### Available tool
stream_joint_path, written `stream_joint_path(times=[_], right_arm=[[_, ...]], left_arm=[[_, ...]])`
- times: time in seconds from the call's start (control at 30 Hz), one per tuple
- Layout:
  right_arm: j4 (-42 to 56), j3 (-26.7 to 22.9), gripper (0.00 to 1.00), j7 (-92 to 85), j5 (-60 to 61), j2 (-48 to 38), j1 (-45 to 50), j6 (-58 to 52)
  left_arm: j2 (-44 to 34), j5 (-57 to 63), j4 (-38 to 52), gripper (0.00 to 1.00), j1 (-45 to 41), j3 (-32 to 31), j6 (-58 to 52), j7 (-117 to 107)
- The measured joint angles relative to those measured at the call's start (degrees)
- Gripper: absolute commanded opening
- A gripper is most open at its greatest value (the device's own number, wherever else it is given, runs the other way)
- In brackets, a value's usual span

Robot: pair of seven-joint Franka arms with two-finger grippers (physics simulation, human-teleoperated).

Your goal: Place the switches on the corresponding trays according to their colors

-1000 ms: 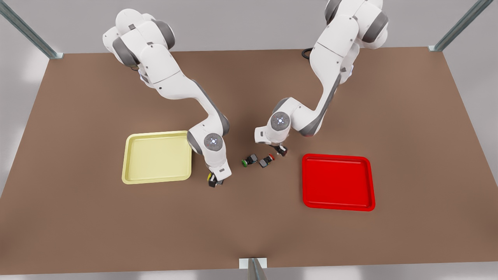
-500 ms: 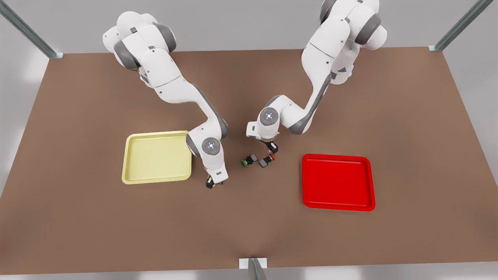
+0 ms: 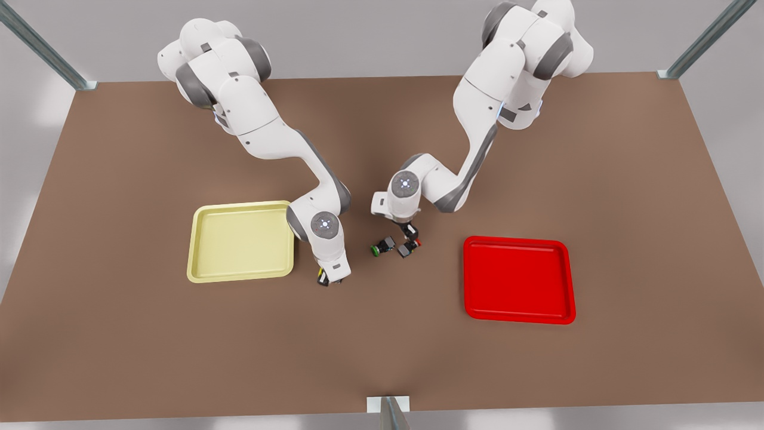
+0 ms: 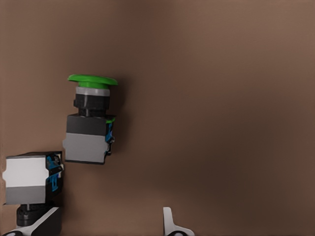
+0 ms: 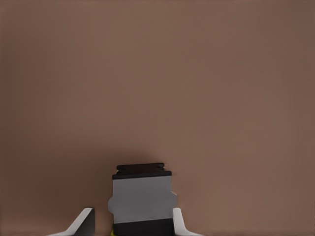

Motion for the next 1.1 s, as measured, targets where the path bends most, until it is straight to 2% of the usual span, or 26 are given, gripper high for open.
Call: stream_joint_path(times=[0.23,0.37,0.63,0.8,0.9,1.1], right_arm=[[0.21,0.00,0.52,0.00,0.00,-0.12,-0.09,0.00],[0.21,0.00,0.52,0.07,0.02,-0.07,-0.09,0.00],[0.21,0.07,0.49,-1.31,1.85,-0.27,-0.11,-0.17],[0.20,0.28,0.49,-12.08,10.41,-1.47,-0.63,-3.22],[0.29,0.19,0.51,-25.25,9.65,-1.57,-0.68,-5.09],[-0.07,0.15,0.54,-27.44,8.42,-2.21,-1.12,-5.30]], left_arm=[[1.98,-0.13,1.85,0.99,-1.27,0.97,1.32,-0.97],[-6.54,-0.23,-4.80,0.99,-1.06,0.92,0.18,-2.44],[-6.86,0.06,-5.10,0.99,0.36,3.60,-0.53,0.87],[-6.64,1.59,-5.54,0.99,1.62,3.65,-0.39,6.31],[-6.07,2.01,-4.00,0.99,1.29,3.68,-0.44,7.68],[-2.74,2.23,1.90,0.99,0.69,4.57,-2.00,9.06]])
